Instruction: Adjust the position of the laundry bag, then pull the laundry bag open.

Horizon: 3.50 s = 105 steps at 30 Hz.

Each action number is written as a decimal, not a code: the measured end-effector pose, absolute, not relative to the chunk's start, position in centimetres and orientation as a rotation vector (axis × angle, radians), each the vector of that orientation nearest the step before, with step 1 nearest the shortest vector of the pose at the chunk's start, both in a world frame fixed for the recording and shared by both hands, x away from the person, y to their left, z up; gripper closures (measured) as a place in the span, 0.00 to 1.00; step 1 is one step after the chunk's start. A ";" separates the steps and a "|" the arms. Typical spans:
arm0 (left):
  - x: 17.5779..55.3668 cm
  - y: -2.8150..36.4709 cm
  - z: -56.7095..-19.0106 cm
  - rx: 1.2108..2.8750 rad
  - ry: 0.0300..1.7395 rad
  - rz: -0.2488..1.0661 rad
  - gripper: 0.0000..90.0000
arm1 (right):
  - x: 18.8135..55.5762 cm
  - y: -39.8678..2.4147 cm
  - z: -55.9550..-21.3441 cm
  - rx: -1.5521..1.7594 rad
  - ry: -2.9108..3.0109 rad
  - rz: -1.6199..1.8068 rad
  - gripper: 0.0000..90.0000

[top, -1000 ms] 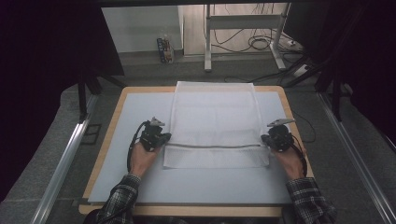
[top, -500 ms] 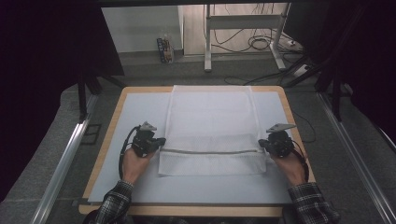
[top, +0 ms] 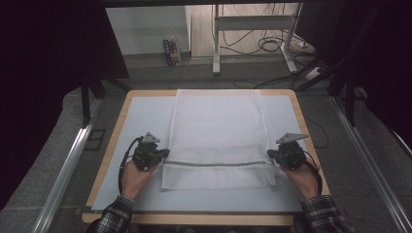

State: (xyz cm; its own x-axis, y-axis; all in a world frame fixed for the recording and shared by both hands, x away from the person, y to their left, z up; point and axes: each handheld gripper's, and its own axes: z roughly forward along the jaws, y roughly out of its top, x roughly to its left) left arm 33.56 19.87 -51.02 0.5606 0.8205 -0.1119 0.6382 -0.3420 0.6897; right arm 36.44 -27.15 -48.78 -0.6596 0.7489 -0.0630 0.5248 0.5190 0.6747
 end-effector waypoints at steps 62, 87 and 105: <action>28.5 20.4 -51.9 2.135 1.111 0.399 0.39 | 31.6 -25.8 -49.5 0.874 2.487 0.850 0.46; 25.8 21.1 -52.0 2.131 1.015 0.491 0.00 | 30.4 -26.2 -49.7 0.877 2.486 1.013 0.06; 25.9 21.0 -52.3 2.141 1.000 0.503 0.00 | 30.2 -26.7 -49.9 0.927 2.519 0.998 0.00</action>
State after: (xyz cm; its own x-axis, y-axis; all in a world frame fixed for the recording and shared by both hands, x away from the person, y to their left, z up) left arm 25.86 20.97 -52.25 0.6249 0.7792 0.0480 0.5029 -0.4489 0.7386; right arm 30.22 -26.71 -49.86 -0.7561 0.6542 -0.0194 0.4633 0.5559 0.6902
